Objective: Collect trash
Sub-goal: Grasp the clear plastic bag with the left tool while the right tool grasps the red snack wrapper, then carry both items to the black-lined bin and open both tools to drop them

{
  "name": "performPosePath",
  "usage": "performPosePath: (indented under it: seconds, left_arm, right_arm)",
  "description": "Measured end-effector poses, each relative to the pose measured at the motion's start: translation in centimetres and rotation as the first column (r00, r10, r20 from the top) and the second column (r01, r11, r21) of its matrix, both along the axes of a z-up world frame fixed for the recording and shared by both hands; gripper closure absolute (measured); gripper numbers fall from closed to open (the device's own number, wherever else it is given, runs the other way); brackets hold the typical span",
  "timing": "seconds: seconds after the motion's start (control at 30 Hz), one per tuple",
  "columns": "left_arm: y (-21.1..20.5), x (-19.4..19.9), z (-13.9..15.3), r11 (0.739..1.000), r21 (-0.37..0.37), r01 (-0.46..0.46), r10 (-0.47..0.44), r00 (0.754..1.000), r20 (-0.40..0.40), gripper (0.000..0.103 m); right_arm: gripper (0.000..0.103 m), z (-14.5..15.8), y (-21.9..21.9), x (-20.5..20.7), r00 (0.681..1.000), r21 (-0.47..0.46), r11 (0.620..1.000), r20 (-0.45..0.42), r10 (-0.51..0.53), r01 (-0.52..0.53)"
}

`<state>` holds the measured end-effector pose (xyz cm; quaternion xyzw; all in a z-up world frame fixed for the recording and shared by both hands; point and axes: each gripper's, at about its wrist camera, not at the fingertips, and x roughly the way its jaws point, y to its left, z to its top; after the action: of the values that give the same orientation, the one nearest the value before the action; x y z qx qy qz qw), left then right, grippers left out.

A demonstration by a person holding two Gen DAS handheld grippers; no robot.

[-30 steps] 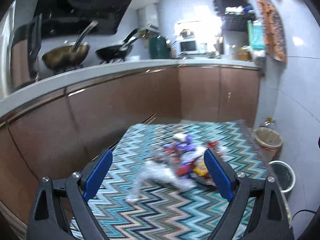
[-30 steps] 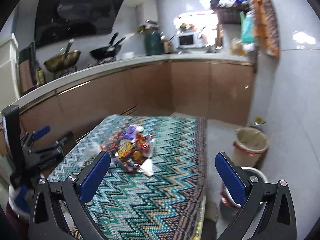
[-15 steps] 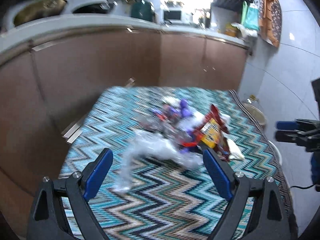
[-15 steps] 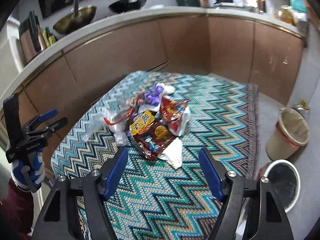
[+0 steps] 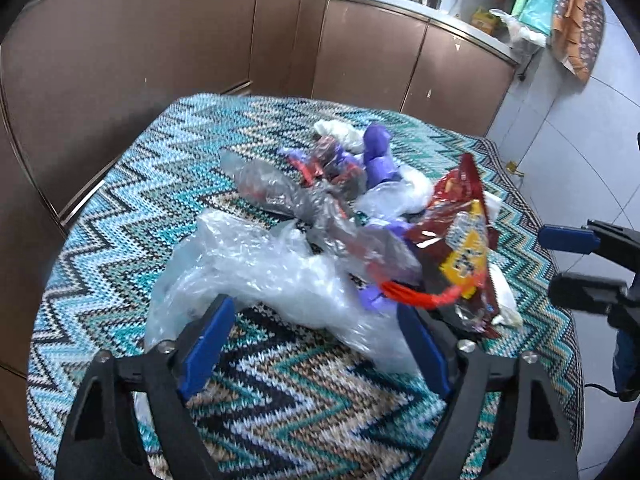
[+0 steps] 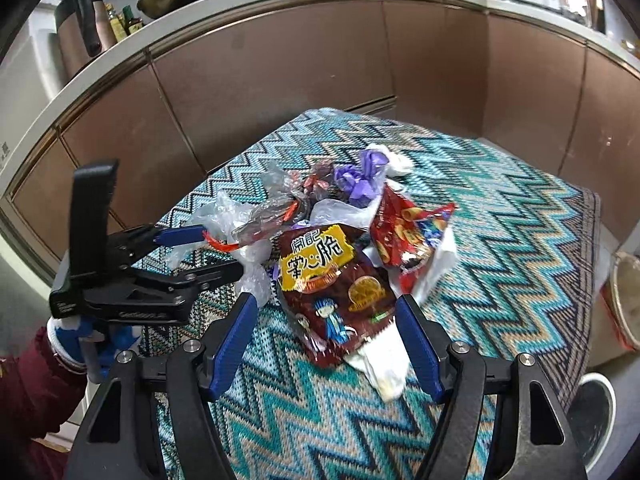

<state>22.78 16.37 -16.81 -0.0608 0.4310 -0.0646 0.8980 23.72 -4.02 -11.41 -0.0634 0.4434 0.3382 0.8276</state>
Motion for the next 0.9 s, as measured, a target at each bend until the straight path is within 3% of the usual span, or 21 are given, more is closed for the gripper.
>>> performPosePath:
  seconds: [0.23,0.3,0.47,0.5,0.6,0.77,0.8,0.9]
  left_arm:
    - [0.7,1.6,-1.7,0.999,-0.046,0.003,-0.006,0.999,-0.048,0.047]
    - [0.6,1.7,-1.9,0.998,-0.054,0.012,-0.015,0.999,-0.053,0.056]
    - [0.3,1.6,-2.0,0.998,-0.065,0.010,-0.013,0.999,-0.048,0.064]
    - [0.3,1.5,-2.0,0.998,-0.066,0.008,-0.011,0.999,-0.046,0.066]
    - [0.3,0.6,-1.7,0.998,-0.061,0.009,-0.011,0.999,-0.034,0.069]
    - [0.6,-1.4,-1.0,0.998,-0.055,0.003,-0.003,1.000,-0.014,0.072]
    - [0.7,-1.8,-0.7,0.998,-0.056,-0.001,0.000,1.000,-0.010,0.072]
    - [1.0,-3.0,0.1,0.998,-0.054,-0.011,0.011,1.000,0.005,0.073]
  right_arm:
    - [0.032,-1.2,1.8,1.5,0.998,0.000,0.998,-0.002,0.069,-0.069]
    - [0.032,-1.5,2.2,2.0,0.996,0.006,0.996,0.003,0.087,-0.087]
    - [0.032,-3.0,3.1,3.2,0.994,0.003,0.994,0.004,0.110,-0.110]
    - [0.036,-3.4,3.2,3.3,0.994,-0.002,0.994,-0.003,0.111,-0.111]
    - [0.062,-4.0,3.2,3.2,0.993,-0.004,0.993,-0.014,0.116,-0.116]
    - [0.072,-4.0,3.1,1.5,0.989,0.003,0.989,0.007,0.146,-0.146]
    - [0.082,-3.9,3.0,1.1,0.989,0.000,0.989,0.015,0.146,-0.146]
    - [0.091,-3.4,2.6,-0.3,0.991,0.009,0.991,0.033,0.133,-0.133]
